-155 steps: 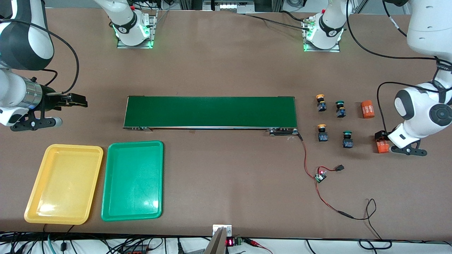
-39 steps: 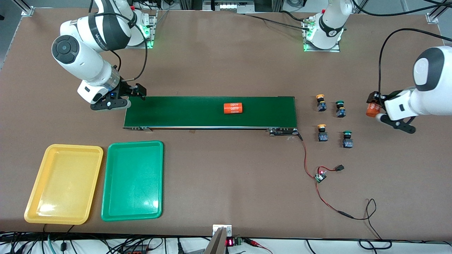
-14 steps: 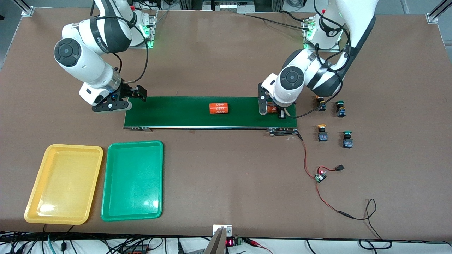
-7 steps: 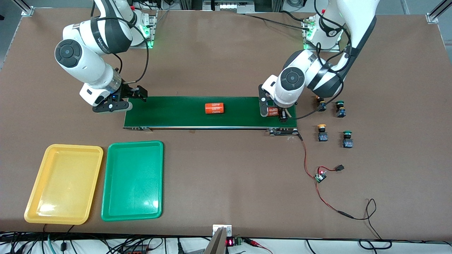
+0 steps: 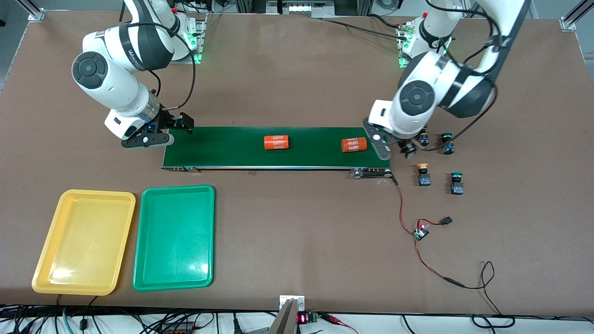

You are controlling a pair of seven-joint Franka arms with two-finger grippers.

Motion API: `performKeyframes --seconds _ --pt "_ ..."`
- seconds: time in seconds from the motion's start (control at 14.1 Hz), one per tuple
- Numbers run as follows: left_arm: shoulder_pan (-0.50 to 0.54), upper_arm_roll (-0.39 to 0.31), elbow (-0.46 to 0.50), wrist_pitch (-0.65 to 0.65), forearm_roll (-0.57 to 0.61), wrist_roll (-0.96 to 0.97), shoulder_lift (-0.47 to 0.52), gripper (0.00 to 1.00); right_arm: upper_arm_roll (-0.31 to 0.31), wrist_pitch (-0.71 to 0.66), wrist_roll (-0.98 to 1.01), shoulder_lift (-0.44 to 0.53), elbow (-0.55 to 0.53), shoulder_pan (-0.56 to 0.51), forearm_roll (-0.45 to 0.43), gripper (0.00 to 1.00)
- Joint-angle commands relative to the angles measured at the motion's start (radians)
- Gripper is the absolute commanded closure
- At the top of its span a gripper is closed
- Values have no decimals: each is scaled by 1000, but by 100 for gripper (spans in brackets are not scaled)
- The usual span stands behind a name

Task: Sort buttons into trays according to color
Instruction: 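Grasp a blue-bodied push button with the left gripper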

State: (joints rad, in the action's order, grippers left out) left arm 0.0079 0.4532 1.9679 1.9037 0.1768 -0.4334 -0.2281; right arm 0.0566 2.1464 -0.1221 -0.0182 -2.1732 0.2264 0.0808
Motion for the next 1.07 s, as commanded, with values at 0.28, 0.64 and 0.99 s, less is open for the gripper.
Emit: performKeyframes --seconds 0.28,0.64,0.99 --pt "17 -135 -59 -37 -31 452 18 0 3 1 -13 -8 12 1 13 0" --pt "15 -309 -90 97 -203 438 -28 0 3 1 -10 -9 12 1 13 0" --pt "-2 -337 -63 259 -201 443 -149 0 3 1 -11 -9 12 1 13 0"
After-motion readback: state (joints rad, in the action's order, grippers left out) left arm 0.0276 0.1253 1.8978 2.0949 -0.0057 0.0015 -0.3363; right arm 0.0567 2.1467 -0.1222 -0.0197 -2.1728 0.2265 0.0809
